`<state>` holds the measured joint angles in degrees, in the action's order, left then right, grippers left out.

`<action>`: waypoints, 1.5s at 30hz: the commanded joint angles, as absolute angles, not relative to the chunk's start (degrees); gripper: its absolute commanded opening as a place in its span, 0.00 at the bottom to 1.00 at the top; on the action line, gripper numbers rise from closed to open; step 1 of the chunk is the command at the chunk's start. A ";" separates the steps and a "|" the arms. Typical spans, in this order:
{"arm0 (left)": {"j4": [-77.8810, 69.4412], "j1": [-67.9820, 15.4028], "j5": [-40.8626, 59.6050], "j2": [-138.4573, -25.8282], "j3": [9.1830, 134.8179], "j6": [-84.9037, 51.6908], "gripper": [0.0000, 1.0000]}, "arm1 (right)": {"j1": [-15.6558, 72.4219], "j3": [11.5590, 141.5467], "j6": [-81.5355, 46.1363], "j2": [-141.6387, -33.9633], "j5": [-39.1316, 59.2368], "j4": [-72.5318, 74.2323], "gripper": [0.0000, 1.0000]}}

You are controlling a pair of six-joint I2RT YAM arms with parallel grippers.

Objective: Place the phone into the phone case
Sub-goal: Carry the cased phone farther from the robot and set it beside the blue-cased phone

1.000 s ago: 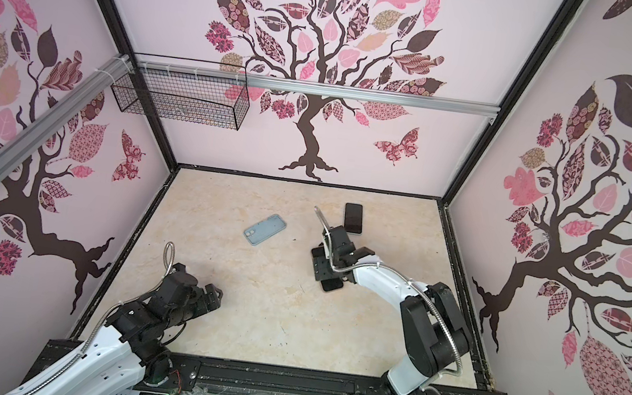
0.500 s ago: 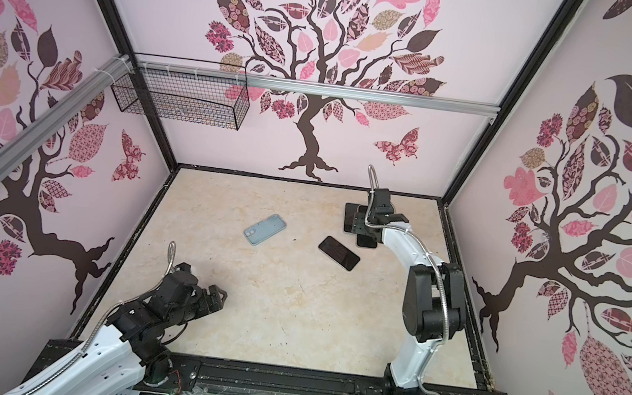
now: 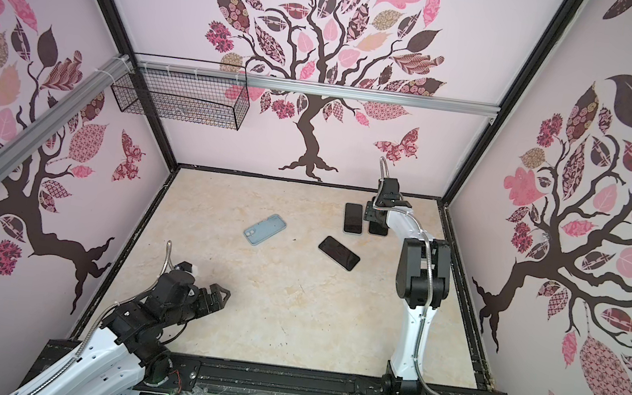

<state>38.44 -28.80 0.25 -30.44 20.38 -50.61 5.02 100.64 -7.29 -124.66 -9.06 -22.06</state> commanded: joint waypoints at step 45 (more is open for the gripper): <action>43.24 -29.47 -6.69 -30.08 24.51 -52.70 0.97 | 3.52 120.55 -4.32 -142.82 -7.68 -33.24 0.76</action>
